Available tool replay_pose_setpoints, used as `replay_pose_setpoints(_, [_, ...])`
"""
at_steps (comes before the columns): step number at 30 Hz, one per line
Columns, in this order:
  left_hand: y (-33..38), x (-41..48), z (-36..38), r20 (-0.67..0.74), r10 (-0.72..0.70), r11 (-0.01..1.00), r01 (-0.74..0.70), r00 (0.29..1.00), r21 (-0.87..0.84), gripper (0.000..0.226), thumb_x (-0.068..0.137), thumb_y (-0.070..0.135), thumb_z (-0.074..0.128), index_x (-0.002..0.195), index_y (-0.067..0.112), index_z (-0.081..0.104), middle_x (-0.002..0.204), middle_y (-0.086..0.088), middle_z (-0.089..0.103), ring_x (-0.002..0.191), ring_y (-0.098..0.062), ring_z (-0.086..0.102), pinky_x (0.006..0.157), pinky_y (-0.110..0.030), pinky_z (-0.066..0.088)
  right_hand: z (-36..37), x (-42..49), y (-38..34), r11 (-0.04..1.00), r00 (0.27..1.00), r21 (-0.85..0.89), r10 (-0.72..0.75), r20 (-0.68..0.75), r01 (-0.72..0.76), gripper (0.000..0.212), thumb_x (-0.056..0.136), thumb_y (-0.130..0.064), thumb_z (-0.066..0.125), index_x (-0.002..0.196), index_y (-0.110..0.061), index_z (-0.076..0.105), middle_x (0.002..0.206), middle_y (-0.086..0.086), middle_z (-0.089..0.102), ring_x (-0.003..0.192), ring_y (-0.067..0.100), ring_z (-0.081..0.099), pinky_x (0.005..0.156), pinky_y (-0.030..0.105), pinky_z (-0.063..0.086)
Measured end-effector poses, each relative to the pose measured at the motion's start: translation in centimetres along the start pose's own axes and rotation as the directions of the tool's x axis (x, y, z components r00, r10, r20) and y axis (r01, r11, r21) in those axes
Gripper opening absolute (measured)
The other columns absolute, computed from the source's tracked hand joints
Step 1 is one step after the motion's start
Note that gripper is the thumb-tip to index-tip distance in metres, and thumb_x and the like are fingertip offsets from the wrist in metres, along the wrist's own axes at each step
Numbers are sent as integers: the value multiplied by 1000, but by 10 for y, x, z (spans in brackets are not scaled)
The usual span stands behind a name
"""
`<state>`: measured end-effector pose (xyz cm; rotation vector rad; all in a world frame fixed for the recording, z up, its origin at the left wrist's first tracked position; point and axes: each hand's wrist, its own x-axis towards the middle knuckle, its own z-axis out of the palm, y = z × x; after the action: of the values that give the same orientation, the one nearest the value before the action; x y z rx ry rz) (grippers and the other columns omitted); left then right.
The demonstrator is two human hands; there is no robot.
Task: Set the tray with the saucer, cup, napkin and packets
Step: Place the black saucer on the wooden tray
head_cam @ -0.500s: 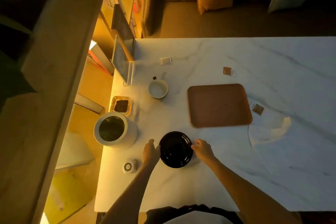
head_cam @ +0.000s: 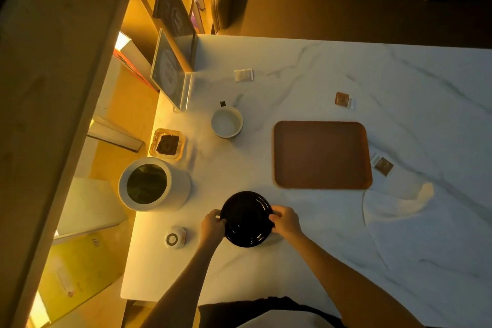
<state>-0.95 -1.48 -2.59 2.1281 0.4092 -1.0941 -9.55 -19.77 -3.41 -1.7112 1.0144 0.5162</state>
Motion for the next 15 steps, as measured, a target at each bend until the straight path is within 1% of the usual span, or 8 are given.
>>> replay_pose_setpoints(3, [2,-5,3,-14,5,999,-6,1000,-33,24,92,-2,52,114,1,62,95,-21,70,80,-34,70,76,-48,61,-8,0,4,1000,1000,20,-22,10,22,12,81,2,55,83,9,65,74,27,65,71,35,60,76,60,54])
replay_pose_setpoints(4, [5,-7,5,-11,8,999,-9,1000,-47,25,92,-3,53,114,0,63,94,-20,69,80,-33,70,76,-48,61,-12,1,6,999,999,26,-34,13,34,12,81,2,55,80,7,65,70,24,63,68,33,59,73,59,55])
replay_pose_setpoints(5, [9,-9,7,-11,14,998,-15,1000,-55,25,92,-3,53,115,0,63,94,-19,69,79,-32,70,77,-47,61,-18,0,7,999,999,37,-39,16,39,12,82,2,55,81,5,67,70,23,63,69,34,61,72,58,56])
replay_pose_setpoints(7, [19,-12,12,-13,37,998,-38,999,-54,25,91,-3,55,114,-2,65,95,-20,69,80,-33,70,77,-48,61,-32,0,12,996,999,82,-47,11,46,20,83,2,56,95,-1,72,78,21,70,79,35,68,75,54,58])
replay_pose_setpoints(8, [25,-13,16,-11,51,997,-52,999,-54,25,91,-3,56,113,-2,65,95,-21,70,80,-35,71,78,-50,61,-41,1,14,993,999,105,-51,5,50,24,84,2,56,102,-4,72,81,18,72,82,33,69,75,51,59])
replay_pose_setpoints(11, [52,-13,30,1,92,994,-92,996,-52,25,90,-3,56,112,-2,66,92,-22,70,82,-37,71,79,-52,60,-69,5,17,985,999,163,-51,-18,53,29,84,3,57,109,-5,70,78,6,71,81,28,71,73,46,61])
replay_pose_setpoints(13, [72,-12,42,20,123,992,-122,992,-37,24,89,-3,56,112,-2,66,94,-24,71,83,-37,71,79,-51,60,-90,11,16,979,998,199,-37,-53,47,32,84,3,58,113,-6,68,82,9,71,84,30,71,75,48,60])
replay_pose_setpoints(15, [91,-9,53,32,151,988,-150,988,-42,24,90,-2,55,112,-1,64,96,-24,71,84,-35,71,78,-48,61,-109,18,12,975,994,205,-62,-89,79,30,83,3,57,108,-8,71,84,18,71,87,38,69,77,54,59])
